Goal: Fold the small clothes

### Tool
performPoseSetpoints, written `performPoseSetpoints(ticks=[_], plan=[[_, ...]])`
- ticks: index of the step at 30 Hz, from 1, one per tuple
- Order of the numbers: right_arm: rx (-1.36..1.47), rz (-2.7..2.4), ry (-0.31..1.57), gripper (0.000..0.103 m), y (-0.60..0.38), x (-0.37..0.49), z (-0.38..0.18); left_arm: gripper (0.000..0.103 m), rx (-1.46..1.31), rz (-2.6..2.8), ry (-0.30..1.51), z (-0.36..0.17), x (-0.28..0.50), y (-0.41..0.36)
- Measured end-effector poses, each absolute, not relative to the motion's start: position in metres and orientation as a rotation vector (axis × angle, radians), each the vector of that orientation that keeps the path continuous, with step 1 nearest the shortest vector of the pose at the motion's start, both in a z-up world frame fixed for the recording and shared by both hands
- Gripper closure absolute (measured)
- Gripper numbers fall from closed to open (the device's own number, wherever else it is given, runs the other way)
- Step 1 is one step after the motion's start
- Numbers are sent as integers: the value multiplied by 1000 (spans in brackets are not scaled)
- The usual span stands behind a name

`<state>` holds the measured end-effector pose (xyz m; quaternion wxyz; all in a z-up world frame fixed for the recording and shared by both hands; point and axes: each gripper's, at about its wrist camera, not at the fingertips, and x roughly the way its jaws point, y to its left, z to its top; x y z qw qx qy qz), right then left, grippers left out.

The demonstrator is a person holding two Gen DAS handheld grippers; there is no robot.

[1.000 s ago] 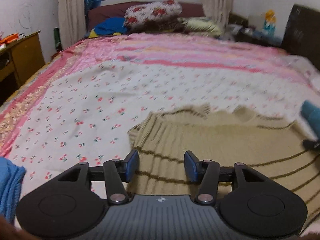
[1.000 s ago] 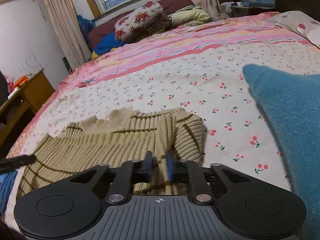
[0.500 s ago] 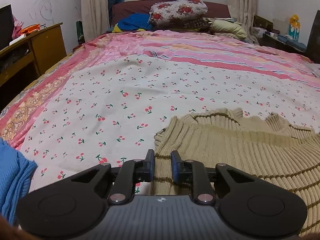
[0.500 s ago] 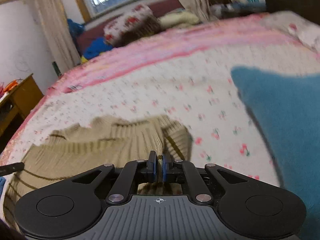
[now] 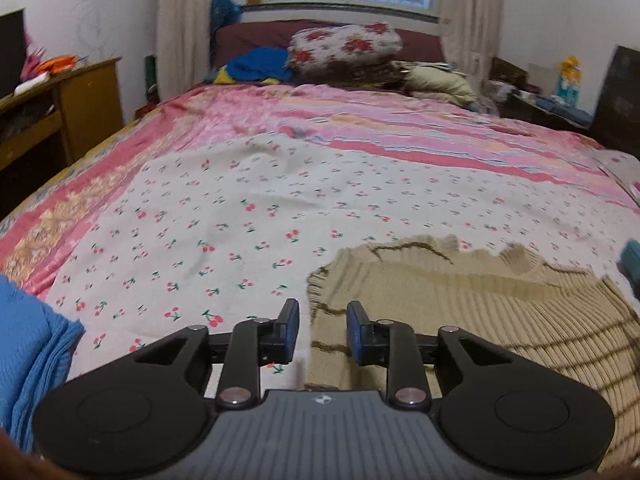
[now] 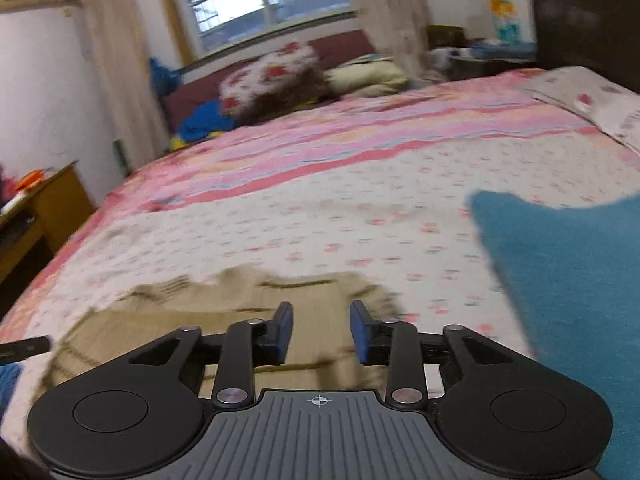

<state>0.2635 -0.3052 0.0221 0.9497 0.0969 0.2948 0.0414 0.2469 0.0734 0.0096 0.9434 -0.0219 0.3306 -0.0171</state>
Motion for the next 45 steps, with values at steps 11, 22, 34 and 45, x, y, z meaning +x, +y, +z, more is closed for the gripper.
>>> performPoseSetpoints(ticks=[11,22,34,45], plan=[[41,169,829,71,-224,318,-19,54,22,-100,718,-16,245,72],[143,161,668,99,-225,323,24,82,-27,-59,636,-3,256,89],[53,75,772,88,-222,336,-5,80,-104,-65,677,-11,249,105],[-46,246,869,61,-143,337,-15,70,-163,-73,653,-7,224,117]])
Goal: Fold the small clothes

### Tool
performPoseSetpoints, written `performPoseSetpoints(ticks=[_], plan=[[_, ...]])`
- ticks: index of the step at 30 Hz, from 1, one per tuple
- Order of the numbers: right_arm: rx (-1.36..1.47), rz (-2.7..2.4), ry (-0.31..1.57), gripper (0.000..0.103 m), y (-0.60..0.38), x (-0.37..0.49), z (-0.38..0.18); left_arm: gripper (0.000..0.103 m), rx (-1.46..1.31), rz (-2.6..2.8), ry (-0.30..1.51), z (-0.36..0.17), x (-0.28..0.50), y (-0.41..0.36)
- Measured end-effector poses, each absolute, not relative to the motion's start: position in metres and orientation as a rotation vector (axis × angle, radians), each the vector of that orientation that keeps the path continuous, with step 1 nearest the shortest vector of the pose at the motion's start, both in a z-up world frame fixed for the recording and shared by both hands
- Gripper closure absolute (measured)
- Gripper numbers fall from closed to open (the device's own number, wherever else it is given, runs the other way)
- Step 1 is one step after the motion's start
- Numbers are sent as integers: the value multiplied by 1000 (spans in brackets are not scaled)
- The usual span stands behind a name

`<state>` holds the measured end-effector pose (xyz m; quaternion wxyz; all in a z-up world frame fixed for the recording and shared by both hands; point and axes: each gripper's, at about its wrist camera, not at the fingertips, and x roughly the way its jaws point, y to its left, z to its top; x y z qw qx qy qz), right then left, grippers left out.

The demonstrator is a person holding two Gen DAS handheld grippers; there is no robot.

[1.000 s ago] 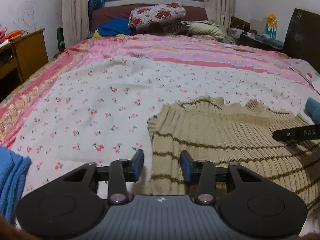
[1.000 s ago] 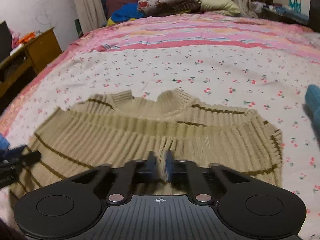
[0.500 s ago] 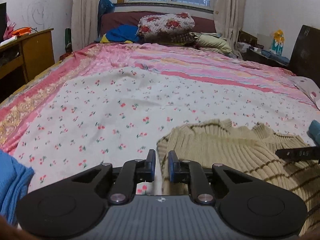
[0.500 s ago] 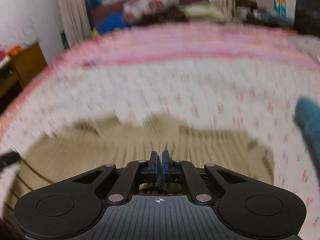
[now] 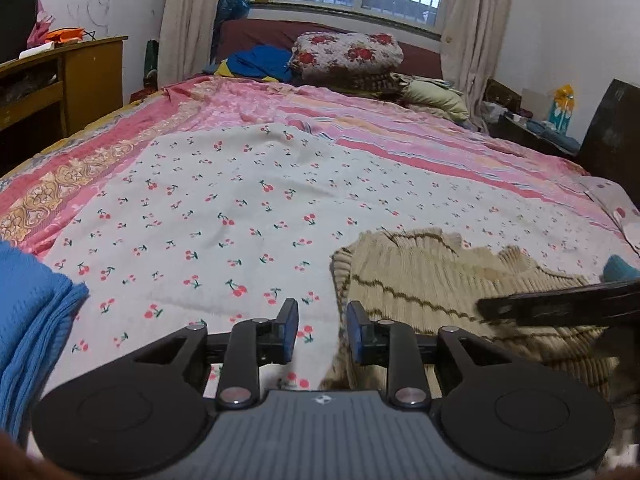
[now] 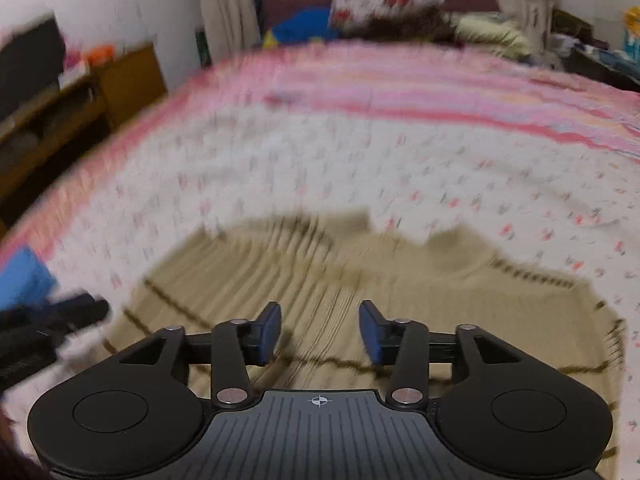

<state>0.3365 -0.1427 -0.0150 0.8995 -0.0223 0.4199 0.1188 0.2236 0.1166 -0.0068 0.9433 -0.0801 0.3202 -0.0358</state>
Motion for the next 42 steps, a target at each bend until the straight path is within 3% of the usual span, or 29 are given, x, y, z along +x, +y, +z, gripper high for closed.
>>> performPoseSetpoints(ticks=[1,3,5,11,16,19,25,31,42], plan=[[-44,232,884,63,-140,339,-23,69,-159,-75,651,-7,222,116],[-23,217,873,90,-142,341,-26,69,-146,-88,645,-8,219,115],[12,221,865,98,-144,345,-22,69,-130,-86,633,-9,219,113],[52,222,734,98,-142,346,7,69,-161,-81,611,-10,218,114],[-43,195,865,96,-129,361,-28,69,-167,-79,662,-19,219,112],[-46,201,837,91,-131,353,-21,69,-166,-79,640,-12,208,114],[-40,235,763,90,-138,324,4,67,-173,-106,624,-4,194,115],[-119,258,854,88,-130,317,-19,65,-214,-117,742,-26,204,113],[-51,303,821,87,-140,287,0,64,-219,-131,710,-9,194,121]])
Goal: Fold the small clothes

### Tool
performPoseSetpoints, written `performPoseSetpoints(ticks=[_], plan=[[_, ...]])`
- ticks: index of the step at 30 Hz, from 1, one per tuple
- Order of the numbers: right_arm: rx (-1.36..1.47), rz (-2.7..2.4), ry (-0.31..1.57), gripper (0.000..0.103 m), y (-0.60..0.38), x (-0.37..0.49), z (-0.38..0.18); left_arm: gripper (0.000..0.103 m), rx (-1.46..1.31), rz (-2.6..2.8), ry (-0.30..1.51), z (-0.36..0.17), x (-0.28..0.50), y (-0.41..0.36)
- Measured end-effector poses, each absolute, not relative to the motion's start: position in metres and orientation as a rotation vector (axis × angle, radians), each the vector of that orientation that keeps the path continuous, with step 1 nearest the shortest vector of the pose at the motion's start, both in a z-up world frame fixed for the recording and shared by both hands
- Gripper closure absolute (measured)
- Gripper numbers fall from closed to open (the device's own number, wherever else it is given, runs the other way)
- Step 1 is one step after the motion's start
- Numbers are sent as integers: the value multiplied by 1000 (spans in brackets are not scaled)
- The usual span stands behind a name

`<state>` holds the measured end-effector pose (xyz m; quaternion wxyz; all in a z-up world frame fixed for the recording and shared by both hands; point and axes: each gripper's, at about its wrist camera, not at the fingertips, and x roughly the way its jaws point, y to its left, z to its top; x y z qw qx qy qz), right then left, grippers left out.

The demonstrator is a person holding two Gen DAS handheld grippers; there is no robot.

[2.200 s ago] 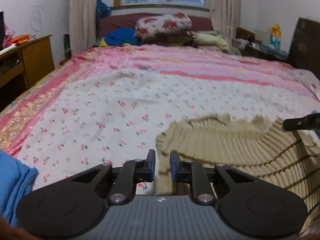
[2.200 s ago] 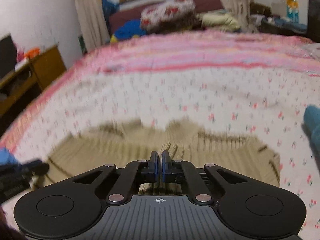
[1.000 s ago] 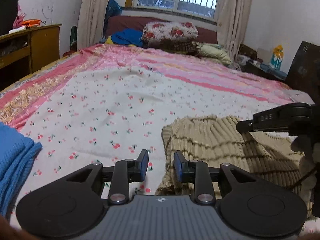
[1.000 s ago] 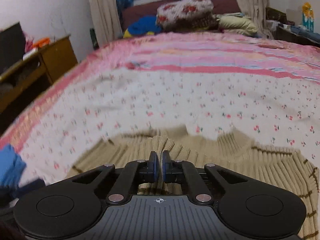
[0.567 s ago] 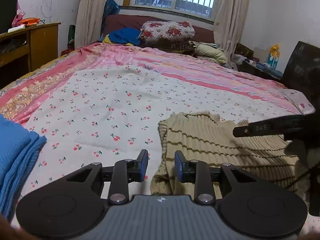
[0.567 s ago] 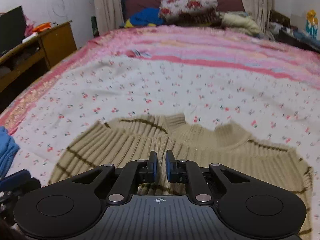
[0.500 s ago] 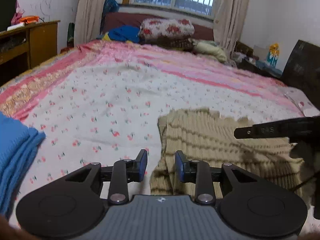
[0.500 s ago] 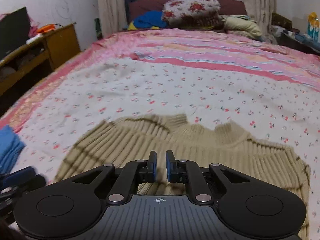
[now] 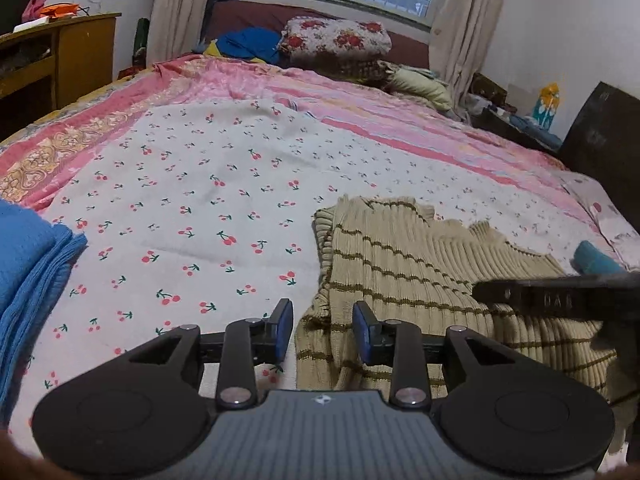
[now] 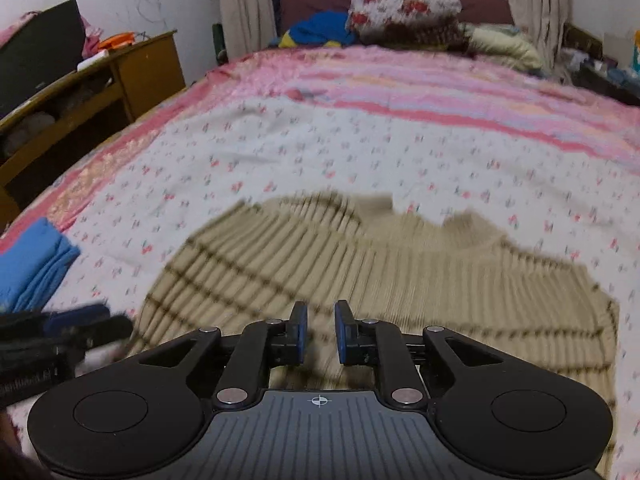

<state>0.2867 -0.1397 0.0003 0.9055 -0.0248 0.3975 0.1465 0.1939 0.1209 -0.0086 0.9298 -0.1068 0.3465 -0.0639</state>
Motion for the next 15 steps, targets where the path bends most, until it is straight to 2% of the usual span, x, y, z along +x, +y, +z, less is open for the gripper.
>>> performPoseSetpoints(ticks=[3,15], plan=[[-50,314,804,85,-139,273,2,57,-203,-140,747,-15,205,119],[-45,344,811,84,-142,264,-1,57,-300,-213,789,-21,223,131]])
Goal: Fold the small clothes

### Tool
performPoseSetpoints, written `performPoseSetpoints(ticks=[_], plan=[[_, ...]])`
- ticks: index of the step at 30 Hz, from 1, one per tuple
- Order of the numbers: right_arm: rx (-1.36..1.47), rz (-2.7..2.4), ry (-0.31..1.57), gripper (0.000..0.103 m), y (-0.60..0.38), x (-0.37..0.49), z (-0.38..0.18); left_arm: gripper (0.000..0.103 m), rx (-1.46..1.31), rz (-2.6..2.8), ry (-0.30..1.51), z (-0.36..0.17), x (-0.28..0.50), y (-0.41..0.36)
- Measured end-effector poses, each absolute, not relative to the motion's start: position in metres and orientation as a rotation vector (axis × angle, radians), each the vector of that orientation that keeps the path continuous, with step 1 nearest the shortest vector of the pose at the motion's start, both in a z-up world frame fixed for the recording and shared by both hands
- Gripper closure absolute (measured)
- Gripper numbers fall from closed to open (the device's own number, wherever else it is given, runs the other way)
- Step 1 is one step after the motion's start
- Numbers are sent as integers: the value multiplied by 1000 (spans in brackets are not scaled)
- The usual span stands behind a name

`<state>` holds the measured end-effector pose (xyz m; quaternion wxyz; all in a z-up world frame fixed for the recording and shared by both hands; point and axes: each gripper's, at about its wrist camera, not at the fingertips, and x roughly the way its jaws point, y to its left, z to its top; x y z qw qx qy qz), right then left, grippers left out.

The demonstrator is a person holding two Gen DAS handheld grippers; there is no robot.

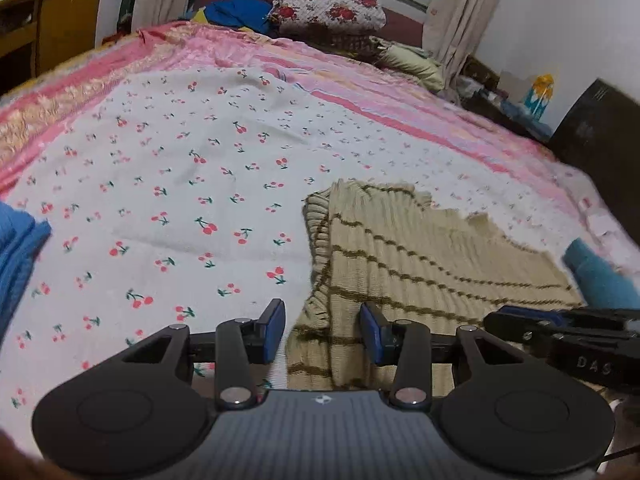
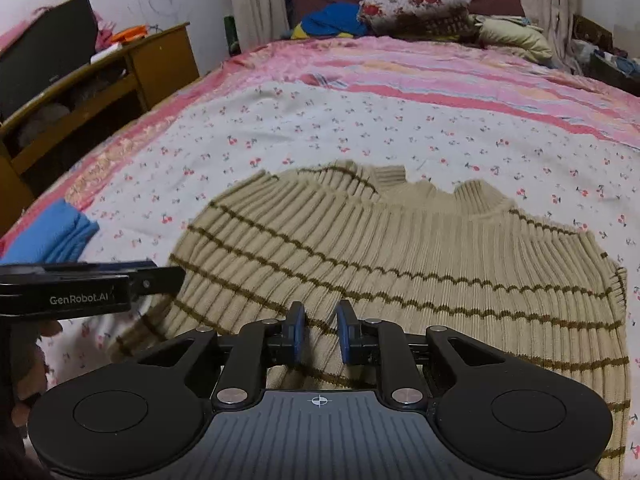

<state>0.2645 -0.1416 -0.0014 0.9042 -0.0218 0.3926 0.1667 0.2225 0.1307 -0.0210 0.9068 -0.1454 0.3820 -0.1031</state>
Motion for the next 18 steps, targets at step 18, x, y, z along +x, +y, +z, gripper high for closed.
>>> performPoseSetpoints(ticks=[18], plan=[[-8,318,836,84,-147,281,-8,55,-347,-252,814,-26,235,130]])
